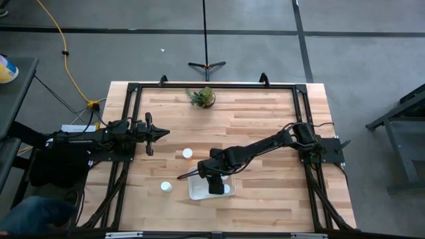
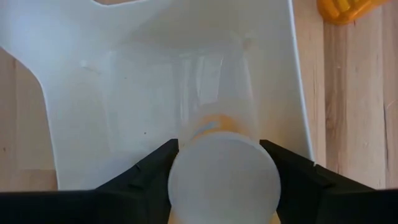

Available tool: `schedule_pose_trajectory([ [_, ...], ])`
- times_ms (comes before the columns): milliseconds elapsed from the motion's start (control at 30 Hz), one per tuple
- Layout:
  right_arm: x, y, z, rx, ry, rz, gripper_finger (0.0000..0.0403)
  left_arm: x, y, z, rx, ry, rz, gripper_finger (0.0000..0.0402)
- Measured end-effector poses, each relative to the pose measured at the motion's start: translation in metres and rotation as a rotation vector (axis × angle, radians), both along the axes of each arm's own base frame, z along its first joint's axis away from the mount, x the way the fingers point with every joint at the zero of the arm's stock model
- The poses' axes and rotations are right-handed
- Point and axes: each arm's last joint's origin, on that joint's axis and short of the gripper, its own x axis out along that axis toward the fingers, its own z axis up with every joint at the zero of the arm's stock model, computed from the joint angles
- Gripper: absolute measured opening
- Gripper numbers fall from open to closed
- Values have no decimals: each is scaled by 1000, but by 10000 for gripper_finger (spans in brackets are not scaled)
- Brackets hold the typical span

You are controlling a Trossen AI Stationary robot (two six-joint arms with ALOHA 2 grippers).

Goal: Pick and place pill bottles into a basket
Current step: Put the right orange pill bottle into the white bin, then put the orange pill bottle into the white bin

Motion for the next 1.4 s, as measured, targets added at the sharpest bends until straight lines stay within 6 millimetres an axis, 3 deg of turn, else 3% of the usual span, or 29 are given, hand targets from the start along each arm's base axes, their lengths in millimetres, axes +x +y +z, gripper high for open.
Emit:
schedule_pose_trajectory([
  [200,0,0,0,0,2,0,243,0,0,0,0,0,0,23],
  [433,-1,-3,9,4,-29,-9,251,0,0,0,0,0,0,31],
  [600,3,-13,45,-29,-142,-59,251,0,0,0,0,0,0,23],
  [800,-6,-25,111,-61,-395,-126,243,0,0,0,-3,-1,0,32],
  [967,-43,-34,168,-118,-559,-197,217,0,0,0,-4,0,0,23],
  [1100,-88,-40,188,-106,-664,-214,183,0,0,0,-6,-1,-1,23],
  [1200,-122,-49,175,-41,-733,-245,150,0,0,0,-20,-3,0,30],
  [1400,-182,-65,128,19,-834,-344,76,0,0,0,-29,-5,0,23],
])
